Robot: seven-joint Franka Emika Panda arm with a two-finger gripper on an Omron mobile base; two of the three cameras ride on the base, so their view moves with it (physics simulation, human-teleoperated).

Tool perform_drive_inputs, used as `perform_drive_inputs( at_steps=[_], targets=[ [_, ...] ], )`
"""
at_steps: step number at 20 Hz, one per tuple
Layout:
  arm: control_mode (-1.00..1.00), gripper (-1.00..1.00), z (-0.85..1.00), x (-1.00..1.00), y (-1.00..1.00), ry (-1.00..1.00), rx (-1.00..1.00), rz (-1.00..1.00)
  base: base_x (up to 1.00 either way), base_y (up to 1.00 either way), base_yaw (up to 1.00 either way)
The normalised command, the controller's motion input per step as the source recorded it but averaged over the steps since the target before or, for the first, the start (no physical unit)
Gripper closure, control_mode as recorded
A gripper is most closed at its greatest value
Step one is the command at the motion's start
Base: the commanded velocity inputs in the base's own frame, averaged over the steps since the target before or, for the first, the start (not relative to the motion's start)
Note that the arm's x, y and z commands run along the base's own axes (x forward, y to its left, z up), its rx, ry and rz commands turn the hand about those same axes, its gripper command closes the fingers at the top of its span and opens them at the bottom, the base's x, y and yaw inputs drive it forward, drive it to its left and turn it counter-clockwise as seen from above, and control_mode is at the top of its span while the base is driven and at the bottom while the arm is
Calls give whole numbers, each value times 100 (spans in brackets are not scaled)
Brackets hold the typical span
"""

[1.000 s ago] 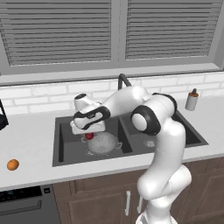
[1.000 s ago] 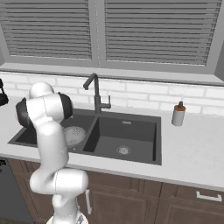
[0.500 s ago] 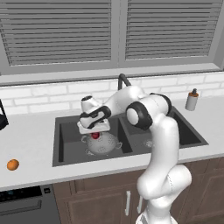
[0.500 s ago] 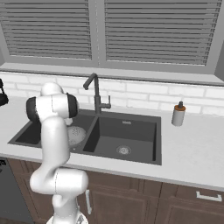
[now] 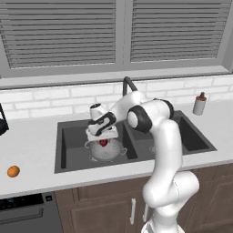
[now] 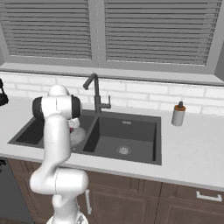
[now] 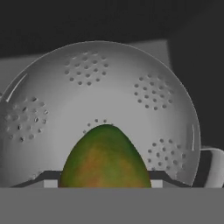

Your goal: Put the colander in the sink, put the mango, tangerine in the colander, and turn on the sink faucet and pour water over the colander.

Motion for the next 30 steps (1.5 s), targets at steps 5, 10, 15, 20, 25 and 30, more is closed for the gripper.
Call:
perform_drive_inputs(
  at_steps=[5, 10, 15, 20, 25, 30],
  targets=[
    [-100, 100, -41, 9, -13, 1, 0, 0, 0, 0, 0],
    [-100, 100, -36, 6, -9, 2, 0, 0, 0, 0, 0],
    [-100, -100, -29, 5, -3, 4, 0, 0, 0, 0, 0],
    [-100, -100, -27, 9, 0, 5, 0, 0, 0, 0, 0],
    [-100, -100, -21, 14, -1, 4, 0, 0, 0, 0, 0],
    [-100, -100, 4, 7, 0, 0, 0, 0, 0, 0, 0]
  ],
)
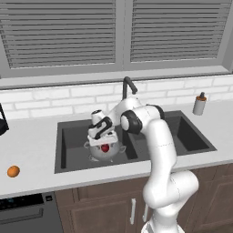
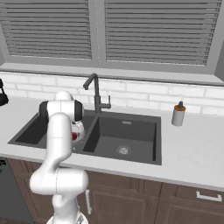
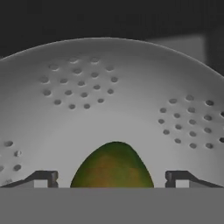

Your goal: Put the colander in the sink, put the mango, tangerine in the colander, and turn on the sink faucet and pour water over the colander.

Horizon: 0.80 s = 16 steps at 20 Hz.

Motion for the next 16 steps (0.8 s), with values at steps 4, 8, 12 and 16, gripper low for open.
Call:
perform_drive_inputs(
  at_steps=[4, 8, 12, 16],
  targets=[
    [-100, -100, 35, -21, 0, 0, 0, 0, 0, 0, 0],
    [-100, -100, 49, -38, 1, 0, 0, 0, 0, 0, 0],
    [-100, -100, 62, -45, 2, 0, 1, 0, 0, 0, 0],
    [-100, -100, 64, -54, 3, 0, 5, 0, 0, 0, 0]
  ],
)
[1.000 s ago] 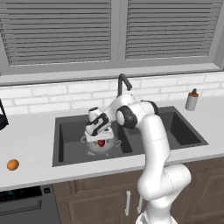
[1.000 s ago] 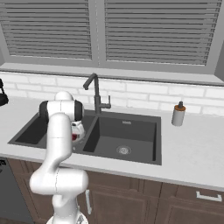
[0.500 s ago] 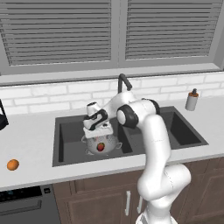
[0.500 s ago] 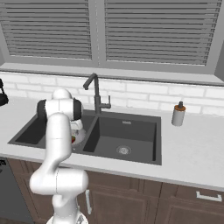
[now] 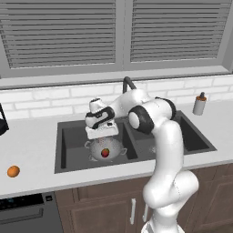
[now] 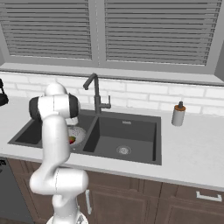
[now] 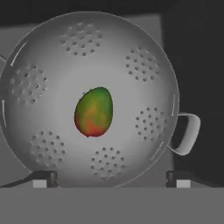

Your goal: Put the colander in the sink, put the mango, tangerine in the colander, and turn on the sink faucet and pour water over the colander.

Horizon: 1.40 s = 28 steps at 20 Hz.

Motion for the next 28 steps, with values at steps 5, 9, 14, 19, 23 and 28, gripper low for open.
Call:
perform_drive_inputs(
  at_steps=[5, 9, 14, 19, 23, 28],
  targets=[
    [-100, -100, 50, -63, 4, 0, 14, 0, 0, 0, 0],
    [-100, -100, 39, -62, 19, 0, 12, 0, 0, 0, 0],
    [-100, -100, 42, -48, 34, 0, 3, 0, 0, 0, 0],
    [-100, -100, 45, -39, 44, 0, 0, 0, 0, 0, 0],
    [-100, -100, 32, -22, 59, 0, 0, 0, 0, 0, 0],
    [-100, -100, 16, -17, 71, 0, 0, 0, 0, 0, 0]
  ],
)
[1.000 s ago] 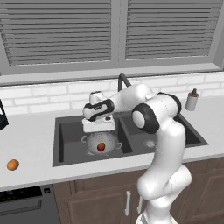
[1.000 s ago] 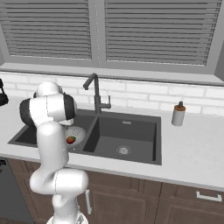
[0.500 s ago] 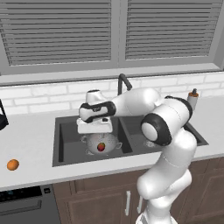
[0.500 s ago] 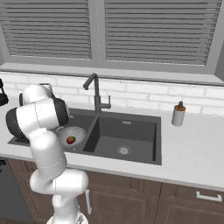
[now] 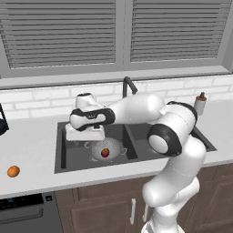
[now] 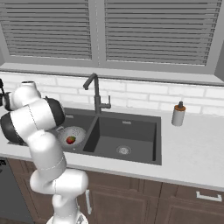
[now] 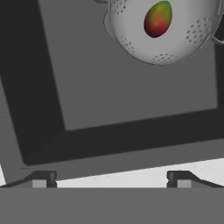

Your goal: Put the colander in the sink, put the mango, tangerine in the colander, and turn on the sink faucet and pour water over the colander.

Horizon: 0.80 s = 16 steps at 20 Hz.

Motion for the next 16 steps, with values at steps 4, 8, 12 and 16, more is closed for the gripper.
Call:
perform_drive_inputs(
  at_steps=[4, 8, 12, 16],
  targets=[
    [-100, -100, 5, -17, 77, 0, 0, 1, 0, 0, 0],
    [-100, -100, 0, -12, 80, 0, 0, 1, 0, 0, 0],
    [-100, -100, 0, -8, 82, -1, 0, 0, 0, 0, 0],
    [-100, -100, 0, -10, 82, -2, 0, 0, 0, 0, 0]
  ],
)
